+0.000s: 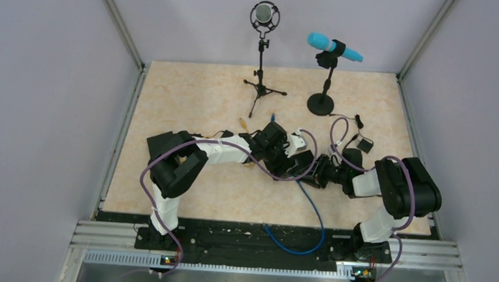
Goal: Pull the plug from the switch port
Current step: Pull the connector from the switch port.
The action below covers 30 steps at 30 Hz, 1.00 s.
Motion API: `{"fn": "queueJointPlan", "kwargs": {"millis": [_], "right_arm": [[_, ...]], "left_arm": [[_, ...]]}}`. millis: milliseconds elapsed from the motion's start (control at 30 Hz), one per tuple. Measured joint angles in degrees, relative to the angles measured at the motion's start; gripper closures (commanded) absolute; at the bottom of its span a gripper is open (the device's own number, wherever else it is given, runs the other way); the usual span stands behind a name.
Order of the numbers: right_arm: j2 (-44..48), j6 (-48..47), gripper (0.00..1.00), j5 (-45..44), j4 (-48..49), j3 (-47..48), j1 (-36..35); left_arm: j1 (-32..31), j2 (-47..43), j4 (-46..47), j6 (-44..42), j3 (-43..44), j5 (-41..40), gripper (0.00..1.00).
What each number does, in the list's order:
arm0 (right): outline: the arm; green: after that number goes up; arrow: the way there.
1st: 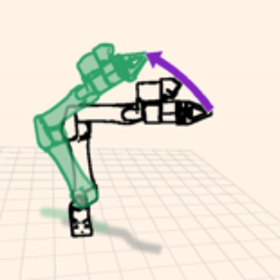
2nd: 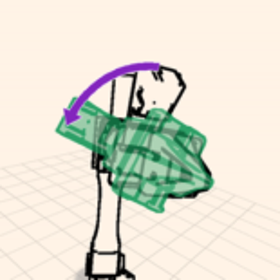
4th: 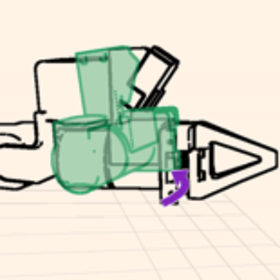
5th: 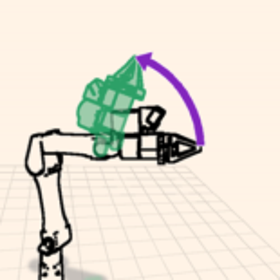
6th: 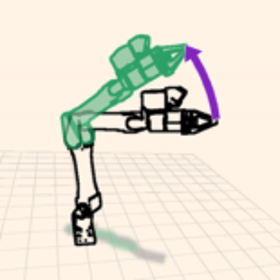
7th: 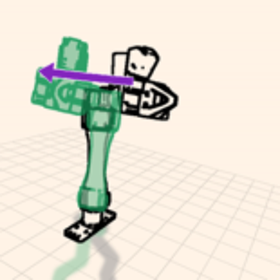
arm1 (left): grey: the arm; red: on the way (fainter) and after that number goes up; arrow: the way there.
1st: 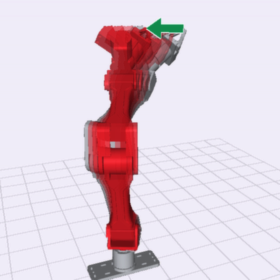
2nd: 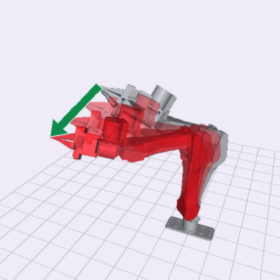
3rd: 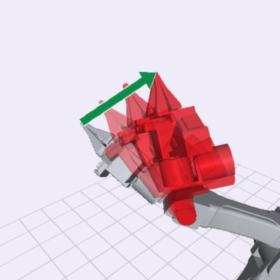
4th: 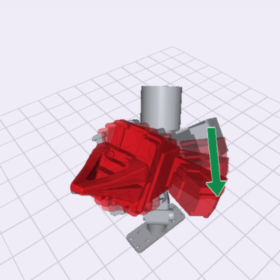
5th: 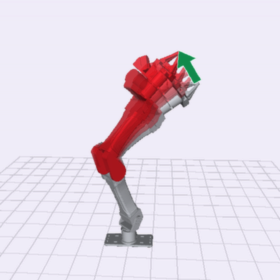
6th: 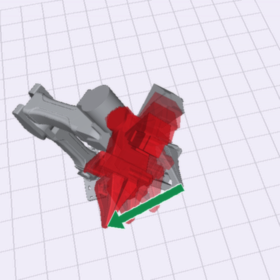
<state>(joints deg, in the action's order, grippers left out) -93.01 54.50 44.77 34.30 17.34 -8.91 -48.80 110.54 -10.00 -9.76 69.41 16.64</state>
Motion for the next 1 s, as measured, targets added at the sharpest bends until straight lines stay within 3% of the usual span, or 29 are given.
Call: {"fn": "queueJointPlan", "kwargs": {"millis": [133, 500, 733, 1000], "right_arm": [[-0.63, 1.25, 0.63, 0.26, 1.51, -0.22, -0.07], [-0.35, 1.66, 0.65, -0.09, 2.38, -0.85, -0.24], [0.15, 1.70, 0.51, 0.37, 2.64, -0.85, -0.35], [0.42, 1.46, 0.63, 0.31, 2.40, -0.81, -0.44]], "left_arm": [[0.00, 0.00, 0.00, 0.00, 0.00, 0.00, 0.20], [-0.04, 0.00, -0.02, 0.04, 0.00, 0.09, 0.20], [-0.02, 0.00, -0.02, 0.26, 0.00, 0.22, 0.17], [-0.07, 0.07, -0.02, 0.44, 0.04, 0.24, 0.19]]}}
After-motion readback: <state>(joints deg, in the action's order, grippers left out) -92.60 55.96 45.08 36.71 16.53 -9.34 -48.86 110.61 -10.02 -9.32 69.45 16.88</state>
